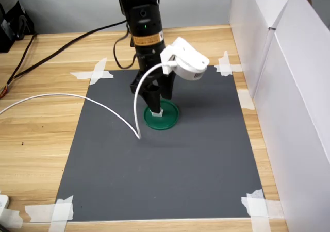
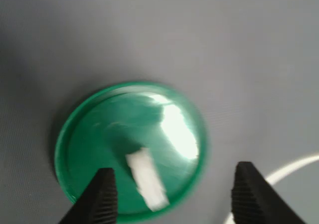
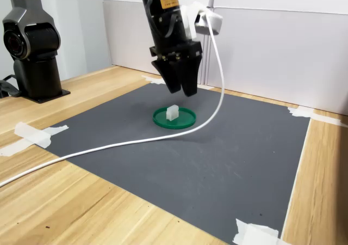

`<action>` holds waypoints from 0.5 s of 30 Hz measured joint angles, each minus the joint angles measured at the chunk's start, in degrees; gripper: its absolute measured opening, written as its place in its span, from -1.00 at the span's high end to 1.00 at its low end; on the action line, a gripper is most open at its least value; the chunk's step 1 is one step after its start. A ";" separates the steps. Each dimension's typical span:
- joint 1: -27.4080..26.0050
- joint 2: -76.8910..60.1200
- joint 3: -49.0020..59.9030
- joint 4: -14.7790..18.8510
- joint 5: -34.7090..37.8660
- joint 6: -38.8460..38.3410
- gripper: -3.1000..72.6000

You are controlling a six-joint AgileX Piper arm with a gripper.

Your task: Grasp a white terminal and put it in the green lid.

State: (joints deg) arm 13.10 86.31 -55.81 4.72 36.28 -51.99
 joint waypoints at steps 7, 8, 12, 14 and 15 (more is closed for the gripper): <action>0.00 -11.47 0.09 -0.12 -0.66 6.08 0.20; 0.00 -12.85 0.09 -0.12 -0.94 6.85 0.32; 0.00 -19.71 0.09 -0.12 -2.13 11.64 0.82; -0.23 -23.58 0.13 -0.12 -2.81 15.77 0.91; -0.73 -25.62 0.28 0.12 -3.26 18.20 0.93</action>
State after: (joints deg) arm 12.37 60.69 -55.53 4.84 33.01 -33.80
